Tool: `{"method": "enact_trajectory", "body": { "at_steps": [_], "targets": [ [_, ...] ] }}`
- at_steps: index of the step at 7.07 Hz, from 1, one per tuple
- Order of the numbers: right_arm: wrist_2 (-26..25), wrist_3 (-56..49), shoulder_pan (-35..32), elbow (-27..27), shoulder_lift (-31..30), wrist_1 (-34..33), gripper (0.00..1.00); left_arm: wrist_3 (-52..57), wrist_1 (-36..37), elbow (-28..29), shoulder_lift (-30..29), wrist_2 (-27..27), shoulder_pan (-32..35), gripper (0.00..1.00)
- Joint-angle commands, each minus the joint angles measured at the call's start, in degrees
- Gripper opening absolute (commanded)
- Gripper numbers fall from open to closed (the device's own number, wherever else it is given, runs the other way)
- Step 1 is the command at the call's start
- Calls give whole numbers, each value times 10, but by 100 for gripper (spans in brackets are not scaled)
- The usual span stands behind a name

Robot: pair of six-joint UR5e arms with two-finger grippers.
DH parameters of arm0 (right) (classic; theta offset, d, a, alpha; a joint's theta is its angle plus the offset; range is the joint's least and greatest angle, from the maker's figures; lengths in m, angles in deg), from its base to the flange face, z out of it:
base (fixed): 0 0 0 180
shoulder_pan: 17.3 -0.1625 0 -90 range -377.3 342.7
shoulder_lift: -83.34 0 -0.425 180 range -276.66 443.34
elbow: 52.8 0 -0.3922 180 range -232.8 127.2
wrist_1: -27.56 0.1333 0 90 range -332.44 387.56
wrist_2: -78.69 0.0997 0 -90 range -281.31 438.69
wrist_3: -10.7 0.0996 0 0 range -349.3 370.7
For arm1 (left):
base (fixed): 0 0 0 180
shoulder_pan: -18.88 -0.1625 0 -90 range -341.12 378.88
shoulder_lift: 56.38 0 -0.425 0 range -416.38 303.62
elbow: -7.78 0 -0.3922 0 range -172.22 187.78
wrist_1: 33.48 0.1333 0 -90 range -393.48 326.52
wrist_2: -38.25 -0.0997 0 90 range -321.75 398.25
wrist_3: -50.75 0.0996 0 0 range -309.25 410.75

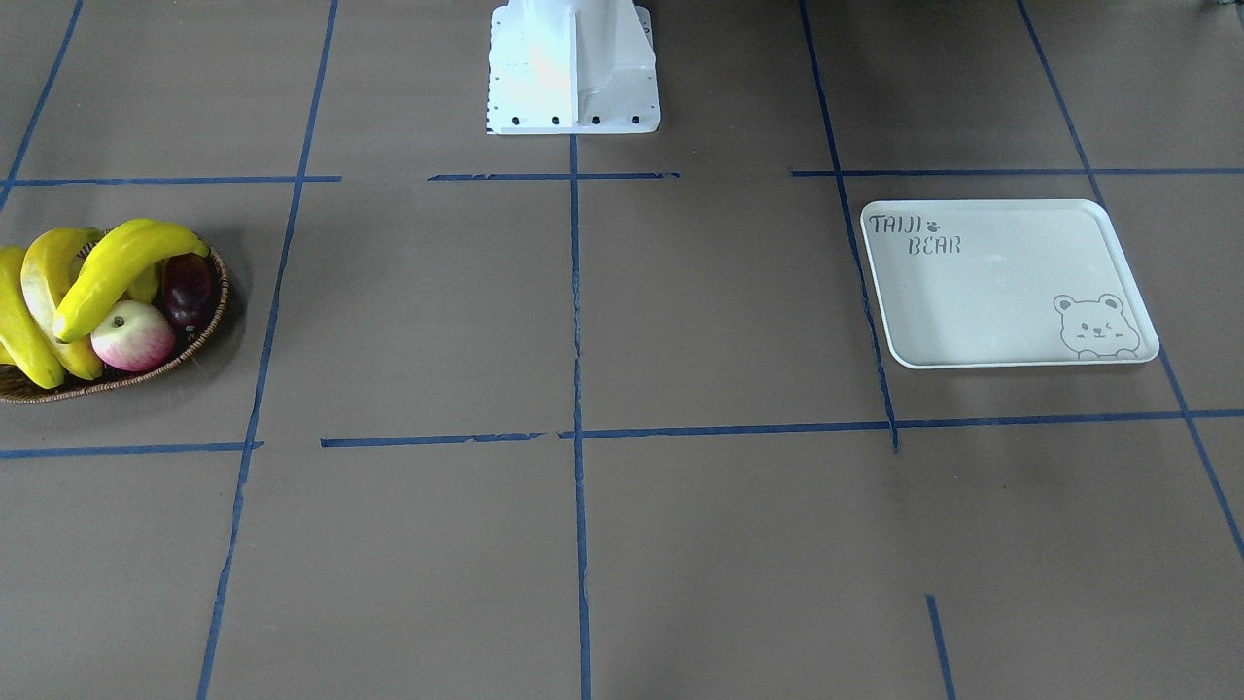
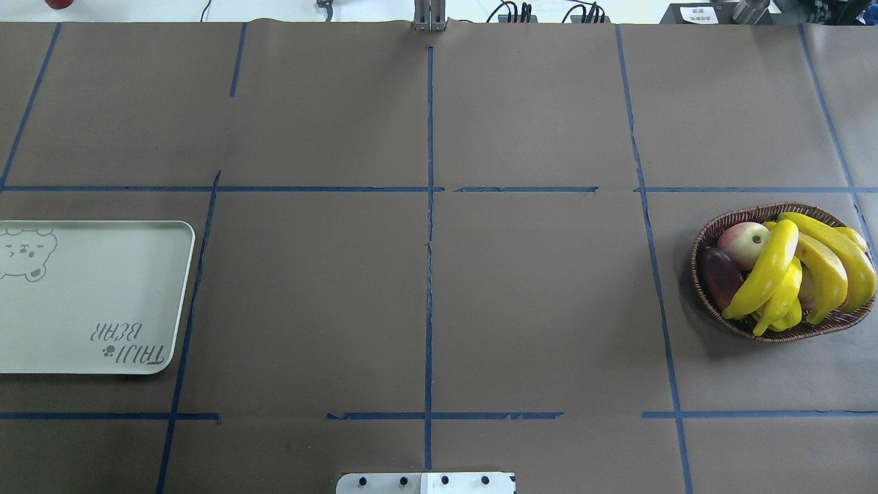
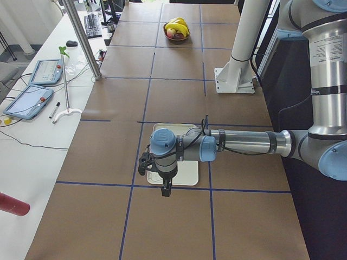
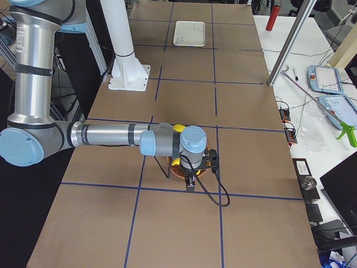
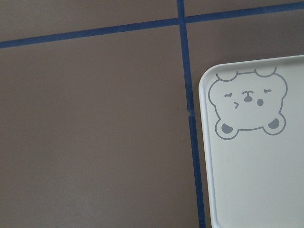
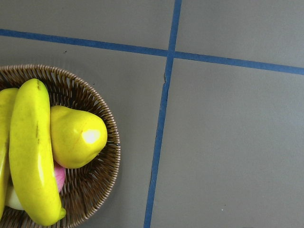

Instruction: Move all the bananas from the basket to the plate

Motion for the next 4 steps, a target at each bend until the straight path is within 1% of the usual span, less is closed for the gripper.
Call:
{"method": "enact_trajectory", "body": {
  "at_steps": [1, 2, 3, 4],
  "targets": [
    [0, 0, 0, -1, 0, 0, 100, 2, -2, -5, 2, -1, 0, 100],
    [0, 0, 0, -3, 2, 6, 100, 1, -1, -2, 0, -1, -1, 100],
    [2, 6, 0, -4, 3, 49, 100, 1, -1, -2, 1, 0, -1, 100],
    [9, 51, 2, -5, 3, 70, 100, 1, -1, 1, 1, 1, -1, 100]
  ]
}}
